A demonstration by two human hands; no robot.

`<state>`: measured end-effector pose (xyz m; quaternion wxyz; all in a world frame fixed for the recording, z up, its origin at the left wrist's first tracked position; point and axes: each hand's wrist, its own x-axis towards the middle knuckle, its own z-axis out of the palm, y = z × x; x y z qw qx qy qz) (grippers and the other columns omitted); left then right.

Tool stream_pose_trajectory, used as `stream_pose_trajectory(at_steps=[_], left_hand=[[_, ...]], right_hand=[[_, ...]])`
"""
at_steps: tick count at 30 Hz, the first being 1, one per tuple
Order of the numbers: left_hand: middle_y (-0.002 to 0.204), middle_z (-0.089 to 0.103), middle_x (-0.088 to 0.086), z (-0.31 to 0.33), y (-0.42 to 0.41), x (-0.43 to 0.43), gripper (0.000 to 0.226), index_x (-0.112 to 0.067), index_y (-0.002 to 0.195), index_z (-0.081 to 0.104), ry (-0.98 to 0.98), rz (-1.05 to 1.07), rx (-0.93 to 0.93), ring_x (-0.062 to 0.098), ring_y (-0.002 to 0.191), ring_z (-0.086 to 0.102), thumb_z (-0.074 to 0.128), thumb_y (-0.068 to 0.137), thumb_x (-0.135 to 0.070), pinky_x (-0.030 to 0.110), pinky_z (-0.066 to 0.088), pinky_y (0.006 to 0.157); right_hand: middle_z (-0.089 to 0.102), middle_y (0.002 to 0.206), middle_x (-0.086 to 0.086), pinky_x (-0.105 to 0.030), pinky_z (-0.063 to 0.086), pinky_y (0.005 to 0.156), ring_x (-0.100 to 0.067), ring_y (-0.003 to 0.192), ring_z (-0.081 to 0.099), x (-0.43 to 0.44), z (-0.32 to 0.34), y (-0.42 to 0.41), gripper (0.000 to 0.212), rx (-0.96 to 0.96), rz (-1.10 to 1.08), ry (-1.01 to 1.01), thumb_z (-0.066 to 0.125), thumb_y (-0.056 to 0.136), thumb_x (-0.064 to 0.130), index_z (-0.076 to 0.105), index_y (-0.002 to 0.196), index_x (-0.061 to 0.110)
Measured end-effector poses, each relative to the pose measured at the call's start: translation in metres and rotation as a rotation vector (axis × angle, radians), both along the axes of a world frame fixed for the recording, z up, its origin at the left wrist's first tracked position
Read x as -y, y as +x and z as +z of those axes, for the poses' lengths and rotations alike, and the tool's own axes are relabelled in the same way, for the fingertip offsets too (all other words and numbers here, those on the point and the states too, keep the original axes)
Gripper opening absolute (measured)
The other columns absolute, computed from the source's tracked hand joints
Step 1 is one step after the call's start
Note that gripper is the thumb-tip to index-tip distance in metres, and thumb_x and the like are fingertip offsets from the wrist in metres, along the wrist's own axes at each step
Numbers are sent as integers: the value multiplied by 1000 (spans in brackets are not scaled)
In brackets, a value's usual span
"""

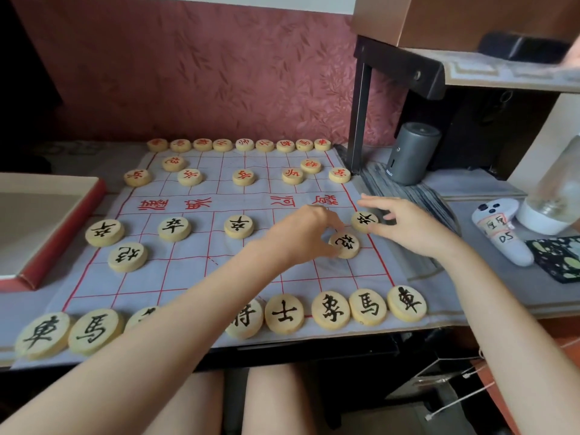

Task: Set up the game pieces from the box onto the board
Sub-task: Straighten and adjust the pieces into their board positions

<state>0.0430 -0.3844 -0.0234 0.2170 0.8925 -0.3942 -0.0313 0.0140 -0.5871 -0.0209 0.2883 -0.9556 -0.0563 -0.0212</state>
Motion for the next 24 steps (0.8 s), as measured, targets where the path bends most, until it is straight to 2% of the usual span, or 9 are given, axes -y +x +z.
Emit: stream_pose_trajectory(at_steps=[4,8,12,15,18,19,24], left_hand=[[116,59,5,-8,0,6,47,-15,122,57,-57,54,2,20,106,56,69,80,-33,34,48,89],[127,54,0,-1,0,8,50,-24,126,54,-20,-113,9,16,120,45,69,79,-20,33,41,99],[133,53,-5,3,7,10,47,-25,126,55,93,-158,-34,14,122,48,66,81,-14,32,40,102],[126,58,-4,3,11,9,44,-28,125,56,147,-164,-30,16,115,53,62,84,-14,36,44,97],[122,58,-3,2,12,10,42,-26,124,57,147,-155,-3,12,101,52,61,85,-13,24,43,89],[118,57,-2,2,12,10,42,-26,124,57,141,-149,4,11,94,50,63,84,-14,24,44,86],[103,50,-1,-6,7,11,41,-24,120,59,95,-85,22,18,95,55,66,82,-35,34,48,84]], right_hand=[[47,140,12,-18,32,90,-4,115,46,1,3,1,44,-10,4,-16,62,88,20,53,131,26],[55,130,6,-16,36,78,-4,99,47,4,-7,2,39,14,-18,-42,59,90,16,56,128,27],[55,121,5,-23,40,84,-11,99,52,8,-19,4,35,74,-45,-51,57,91,18,58,125,29],[60,111,7,-27,44,87,-13,104,52,7,-22,6,32,124,-38,-54,62,88,21,62,120,22],[60,103,3,-30,43,86,-16,102,52,4,-25,7,31,172,-77,-60,66,85,26,64,115,19],[58,102,2,-29,43,83,-16,98,52,3,-26,7,30,183,-101,-52,67,84,27,65,113,17],[51,101,1,-26,40,76,-11,84,49,-1,-30,9,35,209,-174,-37,69,82,33,66,110,12]])
